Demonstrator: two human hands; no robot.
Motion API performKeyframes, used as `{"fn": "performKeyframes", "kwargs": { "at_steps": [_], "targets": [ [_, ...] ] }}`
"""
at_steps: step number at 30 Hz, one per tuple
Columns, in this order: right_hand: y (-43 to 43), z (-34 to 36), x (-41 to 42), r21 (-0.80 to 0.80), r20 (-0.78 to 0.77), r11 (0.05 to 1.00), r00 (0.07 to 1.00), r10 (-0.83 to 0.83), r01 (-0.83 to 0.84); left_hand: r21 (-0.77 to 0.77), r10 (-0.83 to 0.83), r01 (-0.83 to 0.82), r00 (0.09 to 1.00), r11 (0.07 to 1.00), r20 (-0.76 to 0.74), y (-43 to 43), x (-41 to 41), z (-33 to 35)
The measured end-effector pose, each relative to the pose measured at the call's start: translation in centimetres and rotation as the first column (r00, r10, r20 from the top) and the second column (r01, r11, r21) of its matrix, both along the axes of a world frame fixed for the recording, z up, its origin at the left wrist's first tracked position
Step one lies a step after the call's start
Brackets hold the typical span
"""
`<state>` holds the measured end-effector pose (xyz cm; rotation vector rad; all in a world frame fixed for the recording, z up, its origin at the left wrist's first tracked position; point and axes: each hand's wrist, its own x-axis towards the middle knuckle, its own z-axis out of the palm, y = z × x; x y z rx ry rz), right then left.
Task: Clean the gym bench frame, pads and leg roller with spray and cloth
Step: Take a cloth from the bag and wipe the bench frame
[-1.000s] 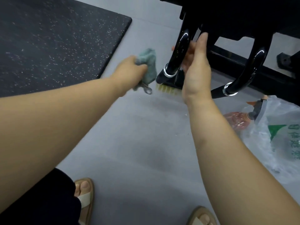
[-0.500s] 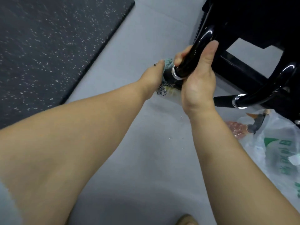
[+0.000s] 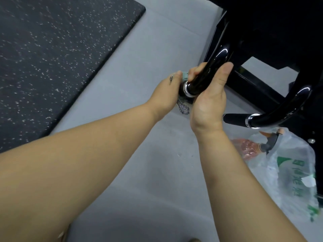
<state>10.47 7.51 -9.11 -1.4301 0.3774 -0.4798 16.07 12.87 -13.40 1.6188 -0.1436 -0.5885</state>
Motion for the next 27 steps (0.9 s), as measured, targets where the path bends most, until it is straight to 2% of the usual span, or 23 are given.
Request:
{"fn": "performKeyframes", "kwargs": {
  "at_steps": [2, 5, 9, 14, 16, 18, 21, 24, 27],
  "targets": [
    [-0.1, 0.1, -0.2, -0.005, -0.011, 1.0, 1.0, -0.004, 0.004, 0.062, 0.011, -0.008, 0.999, 0.998, -0.053, -0.5, 0.7, -1.0],
    [0.0, 0.4, -0.3, 0.009, -0.034, 1.0, 0.999, -0.01, 0.011, 0.084, 0.078, -0.061, 0.974, 0.995, -0.211, -1.0, 1.1, -1.3],
    [0.1, 0.4, -0.3, 0.01, -0.048, 1.0, 0.999, -0.017, 0.018, -0.085, 0.145, -0.194, 0.905, 0.977, -0.401, -1.2, -0.2, 0.3],
    [0.5, 0.4, 0.1, 0.077, -0.015, 0.997, 1.0, -0.026, 0.028, -0.285, 0.237, -0.4, 0.851, 0.871, -0.469, -0.7, -3.9, 3.0],
    [0.6, 0.5, 0.1, 0.068, -0.044, 0.996, 0.998, -0.046, 0.049, -0.303, 0.252, -0.446, 0.823, 0.842, -0.509, -1.2, -4.4, 3.6],
    [0.6, 0.7, -0.2, 0.054, -0.078, 0.997, 0.995, -0.054, 0.058, -0.236, 0.291, -0.509, 0.749, 0.828, -0.595, -1.9, -3.7, 3.4],
    [0.4, 0.8, -0.4, 0.022, -0.086, 0.999, 0.996, -0.037, 0.039, -0.232, 0.222, -0.628, 0.558, 0.743, -0.8, -2.7, -1.9, 1.7],
    [0.1, 0.9, -0.5, -0.017, -0.086, 0.999, 0.996, -0.028, 0.027, -0.176, 0.184, -0.739, 0.378, 0.651, -0.907, -2.8, -1.2, 0.7],
    [-0.2, 0.6, -0.4, -0.019, -0.079, 1.0, 0.997, -0.002, 0.001, -0.168, 0.149, -0.775, 0.32, 0.61, -0.936, -2.6, -1.2, 1.2]
  ]
}}
